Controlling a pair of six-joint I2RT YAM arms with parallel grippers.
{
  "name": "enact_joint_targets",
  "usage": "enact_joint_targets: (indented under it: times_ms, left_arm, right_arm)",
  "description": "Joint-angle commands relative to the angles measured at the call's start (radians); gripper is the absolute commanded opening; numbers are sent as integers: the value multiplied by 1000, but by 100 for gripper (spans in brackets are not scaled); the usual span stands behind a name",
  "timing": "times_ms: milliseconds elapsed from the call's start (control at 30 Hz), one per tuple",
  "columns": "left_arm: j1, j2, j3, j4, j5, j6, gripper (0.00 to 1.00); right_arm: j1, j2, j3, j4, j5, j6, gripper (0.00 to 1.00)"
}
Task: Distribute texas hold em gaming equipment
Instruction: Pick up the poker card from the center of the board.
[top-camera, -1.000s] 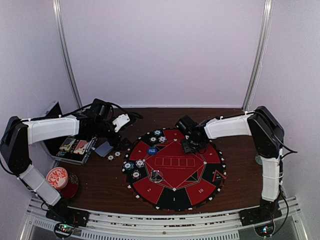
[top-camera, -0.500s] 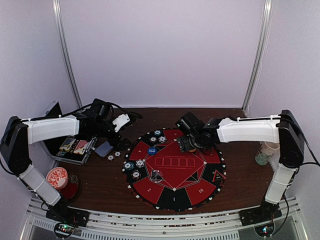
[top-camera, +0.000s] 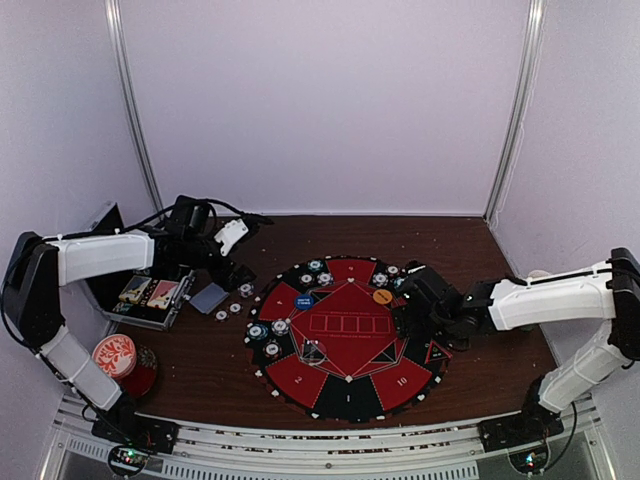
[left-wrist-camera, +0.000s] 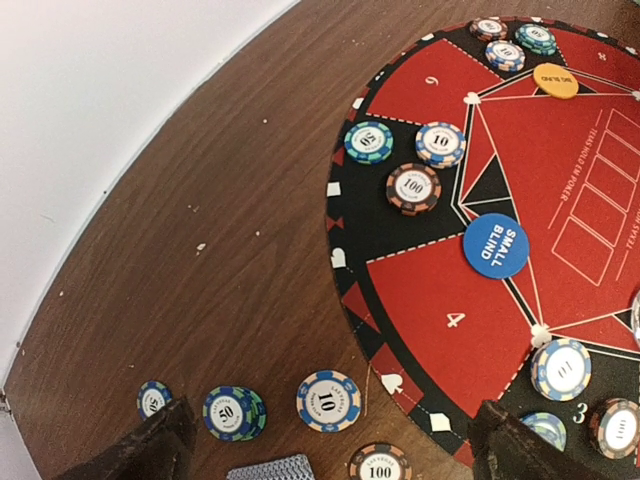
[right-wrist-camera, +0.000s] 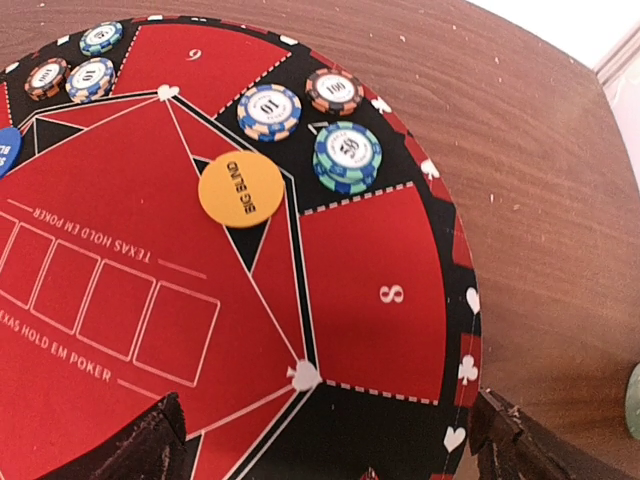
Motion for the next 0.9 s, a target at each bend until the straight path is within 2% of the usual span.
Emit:
enact_joint_targets:
  times_ms: [0, 267, 567, 867]
  left_arm:
    - [7, -4, -27, 91, -4, -26, 98]
    - [22, -8, -23, 87, -7, -41, 98]
    - [104, 27, 31, 29, 13, -58, 98]
    - [153, 92, 87, -165, 1, 55, 98]
  right_arm:
    - [-7, -65, -92, 83, -54, 70, 99]
    - [-46, -80, -107, 143, -132, 47, 100]
    - [-73, -56, -62, 178, -166, 14, 100]
    - [-75, -30, -92, 213, -192, 10, 100]
